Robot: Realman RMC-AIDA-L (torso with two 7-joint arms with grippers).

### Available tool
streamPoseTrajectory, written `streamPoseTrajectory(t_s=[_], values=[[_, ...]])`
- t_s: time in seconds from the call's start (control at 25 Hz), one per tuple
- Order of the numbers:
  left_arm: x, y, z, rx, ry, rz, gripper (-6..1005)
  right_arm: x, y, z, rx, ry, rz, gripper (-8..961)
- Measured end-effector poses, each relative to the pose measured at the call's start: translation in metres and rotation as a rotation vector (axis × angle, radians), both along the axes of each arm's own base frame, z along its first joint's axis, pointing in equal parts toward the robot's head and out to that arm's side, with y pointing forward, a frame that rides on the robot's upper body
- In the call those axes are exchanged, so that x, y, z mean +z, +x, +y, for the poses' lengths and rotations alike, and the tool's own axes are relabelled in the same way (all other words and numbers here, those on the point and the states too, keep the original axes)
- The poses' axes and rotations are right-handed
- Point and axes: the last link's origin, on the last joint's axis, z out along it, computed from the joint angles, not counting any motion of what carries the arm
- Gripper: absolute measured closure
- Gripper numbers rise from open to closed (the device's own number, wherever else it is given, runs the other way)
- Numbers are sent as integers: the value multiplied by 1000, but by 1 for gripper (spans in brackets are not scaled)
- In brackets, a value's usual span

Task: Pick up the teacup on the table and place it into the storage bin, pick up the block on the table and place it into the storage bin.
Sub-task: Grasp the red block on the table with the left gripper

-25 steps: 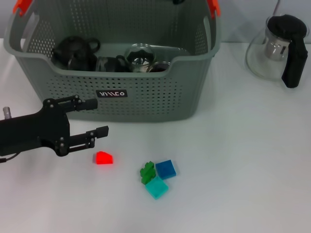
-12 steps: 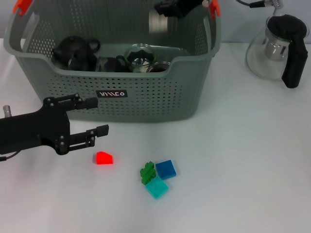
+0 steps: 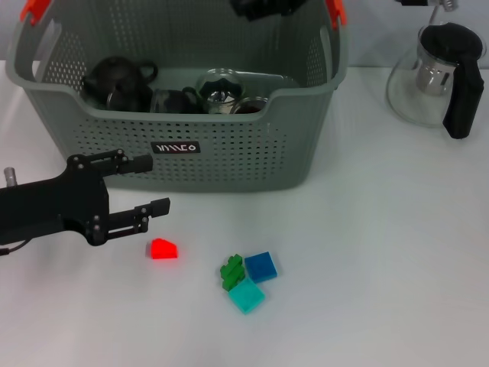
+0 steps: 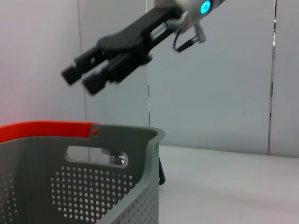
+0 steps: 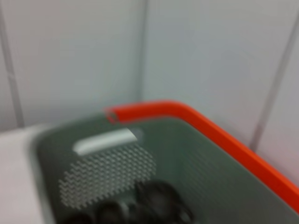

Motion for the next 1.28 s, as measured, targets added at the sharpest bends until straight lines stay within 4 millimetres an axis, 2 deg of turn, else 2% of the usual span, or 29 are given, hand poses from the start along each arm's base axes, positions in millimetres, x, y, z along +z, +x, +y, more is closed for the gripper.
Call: streamPoseTrajectory(t_s=[0.24,0.36,0.52,0.72,1.0,1.12,1.28], values=[[0,-2,-2,5,-4,3,324,26,5,-40,148,-85,210,51],[0,-3,-2,7,-9,9,324,37,22,-64,215,-129,298,38],[0,-4,-3,5,-16,28,325,39,51,-94,276,-223,327,26],[-2,-6,-5,-8,-61,79,325,36,88,-118,194,-372,266,26],[-3,-4,3,-28,-153,216,325,18,130,-133,-18,-542,220,26],[0,5,11,-42,-192,299,325,7,138,-130,-73,-559,204,26],[8,25,25,-59,-233,455,325,-2,138,-122,-100,-573,218,26]])
